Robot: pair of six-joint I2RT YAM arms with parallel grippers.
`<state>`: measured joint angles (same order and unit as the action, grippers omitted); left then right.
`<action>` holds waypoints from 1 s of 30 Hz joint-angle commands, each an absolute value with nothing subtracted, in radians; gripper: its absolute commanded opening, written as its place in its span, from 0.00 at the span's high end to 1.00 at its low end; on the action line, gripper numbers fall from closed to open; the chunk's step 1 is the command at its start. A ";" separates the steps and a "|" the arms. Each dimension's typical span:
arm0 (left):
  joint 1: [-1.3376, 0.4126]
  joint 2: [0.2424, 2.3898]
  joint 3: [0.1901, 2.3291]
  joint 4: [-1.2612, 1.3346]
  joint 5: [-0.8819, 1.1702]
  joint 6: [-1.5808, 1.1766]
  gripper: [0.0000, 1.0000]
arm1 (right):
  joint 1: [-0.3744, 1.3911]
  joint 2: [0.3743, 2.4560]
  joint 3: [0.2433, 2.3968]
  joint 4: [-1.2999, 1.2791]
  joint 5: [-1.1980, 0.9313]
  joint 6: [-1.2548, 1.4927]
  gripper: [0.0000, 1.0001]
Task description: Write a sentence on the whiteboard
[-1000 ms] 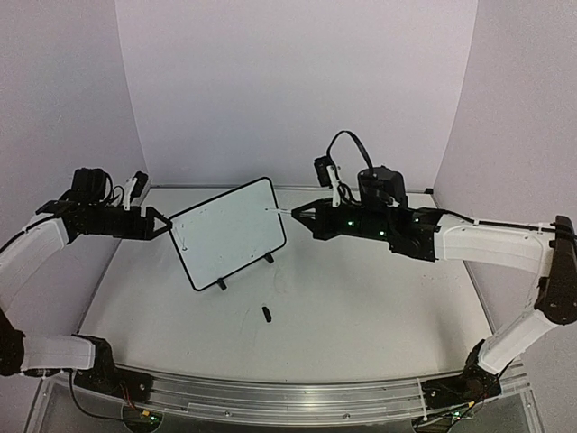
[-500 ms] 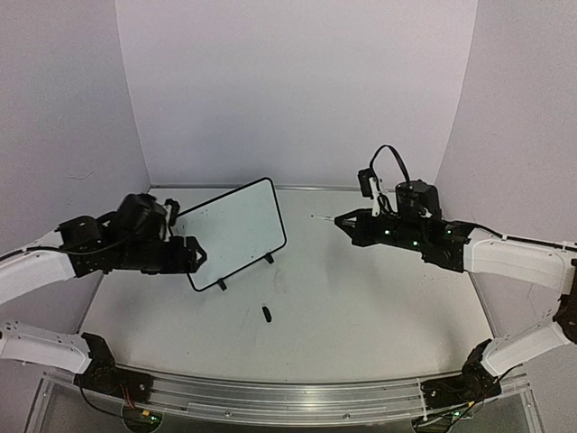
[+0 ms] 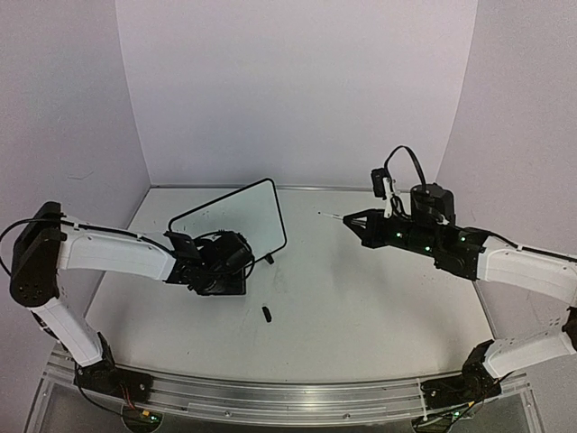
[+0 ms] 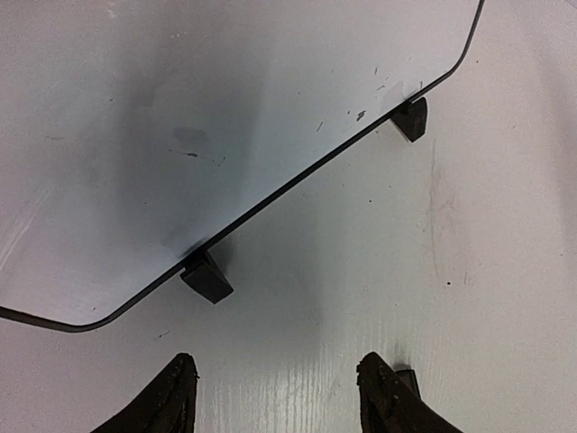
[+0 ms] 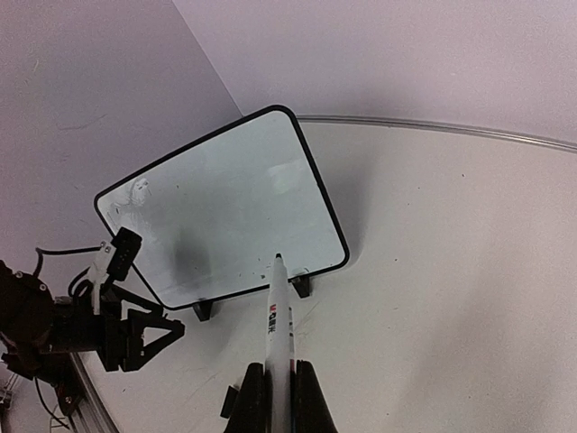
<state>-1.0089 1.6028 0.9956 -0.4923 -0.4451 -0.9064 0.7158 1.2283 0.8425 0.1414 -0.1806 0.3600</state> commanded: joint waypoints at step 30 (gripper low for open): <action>-0.915 1.717 0.925 -0.369 -0.529 -1.022 0.59 | 0.715 1.213 0.824 0.202 -0.210 0.416 1.00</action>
<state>-0.9140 1.7647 0.9627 -0.2961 -0.4738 -0.9962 0.7158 1.2114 0.8223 0.1685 -0.2001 0.4033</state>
